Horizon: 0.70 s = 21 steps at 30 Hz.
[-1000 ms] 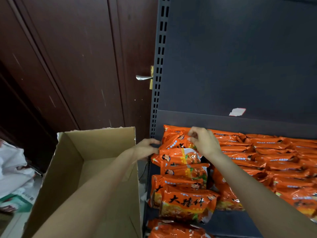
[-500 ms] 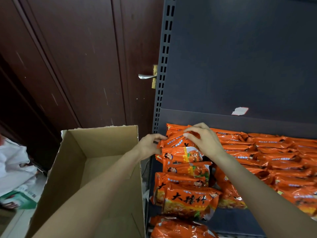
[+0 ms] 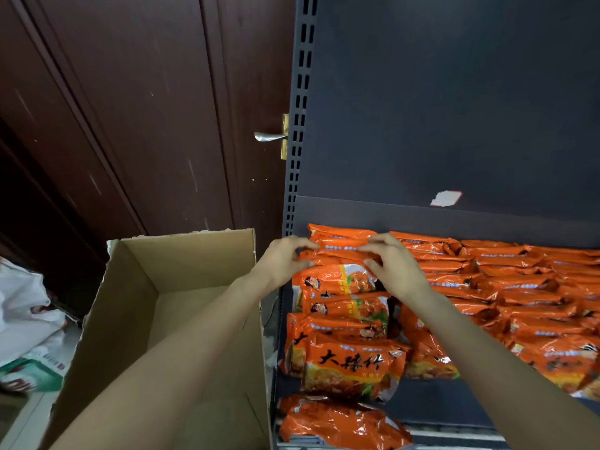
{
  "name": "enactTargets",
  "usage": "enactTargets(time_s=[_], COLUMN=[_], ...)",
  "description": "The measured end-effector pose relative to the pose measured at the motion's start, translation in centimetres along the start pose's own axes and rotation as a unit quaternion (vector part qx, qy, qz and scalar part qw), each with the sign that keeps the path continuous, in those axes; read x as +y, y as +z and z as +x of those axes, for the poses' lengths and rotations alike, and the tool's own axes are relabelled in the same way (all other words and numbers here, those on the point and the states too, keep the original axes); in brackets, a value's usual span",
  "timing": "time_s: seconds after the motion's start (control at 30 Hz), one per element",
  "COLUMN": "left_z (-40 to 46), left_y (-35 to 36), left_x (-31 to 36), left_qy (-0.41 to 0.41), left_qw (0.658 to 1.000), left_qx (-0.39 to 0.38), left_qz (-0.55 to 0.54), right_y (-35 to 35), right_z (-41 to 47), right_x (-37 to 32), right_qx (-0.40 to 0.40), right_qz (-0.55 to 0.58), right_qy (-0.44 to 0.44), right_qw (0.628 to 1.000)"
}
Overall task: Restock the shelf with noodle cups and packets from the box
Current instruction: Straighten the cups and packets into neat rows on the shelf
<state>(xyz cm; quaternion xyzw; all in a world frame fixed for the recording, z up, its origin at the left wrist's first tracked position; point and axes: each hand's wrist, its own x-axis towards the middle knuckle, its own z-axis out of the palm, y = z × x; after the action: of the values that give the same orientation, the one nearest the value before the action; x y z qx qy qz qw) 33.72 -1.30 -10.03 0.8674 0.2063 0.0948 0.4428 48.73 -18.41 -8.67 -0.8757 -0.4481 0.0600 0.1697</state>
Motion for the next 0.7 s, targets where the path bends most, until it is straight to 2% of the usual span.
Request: enactTargets(time_s=[0.07, 0.13, 0.27, 0.43, 0.53, 0.7], left_z=[-0.2, -0.4, -0.9, -1.2, -1.8, -2.9], left_y=[0.1, 0.0, 0.3, 1.0, 0.8, 0.7], left_x=[0.2, 0.3, 0.7, 1.5, 1.5, 0.2], left_qy=[-0.021, -0.055, -0.104, -0.099, -0.105, -0.114], left_qw=[0.999, 0.997, 0.991, 0.992, 0.991, 0.989], left_qx=[-0.002, 0.009, -0.018, -0.044, -0.017, 0.084], left_qz=[-0.039, -0.059, -0.078, -0.069, -0.081, -0.031], right_y=[0.2, 0.3, 0.6, 0.4, 0.9, 0.8], right_z=[-0.2, -0.4, -0.9, -1.9, -2.4, -2.0], right_x=[-0.4, -0.9, -0.8, -0.8, -1.7, -2.7], right_qx=[0.001, -0.031, -0.086, -0.049, -0.041, 0.003], right_qz=[-0.006, -0.018, -0.059, -0.057, -0.069, -0.103], right_qy=[-0.035, -0.054, -0.033, -0.035, -0.056, -0.035], right_qw=[0.999, 0.998, 0.994, 0.997, 0.995, 0.994])
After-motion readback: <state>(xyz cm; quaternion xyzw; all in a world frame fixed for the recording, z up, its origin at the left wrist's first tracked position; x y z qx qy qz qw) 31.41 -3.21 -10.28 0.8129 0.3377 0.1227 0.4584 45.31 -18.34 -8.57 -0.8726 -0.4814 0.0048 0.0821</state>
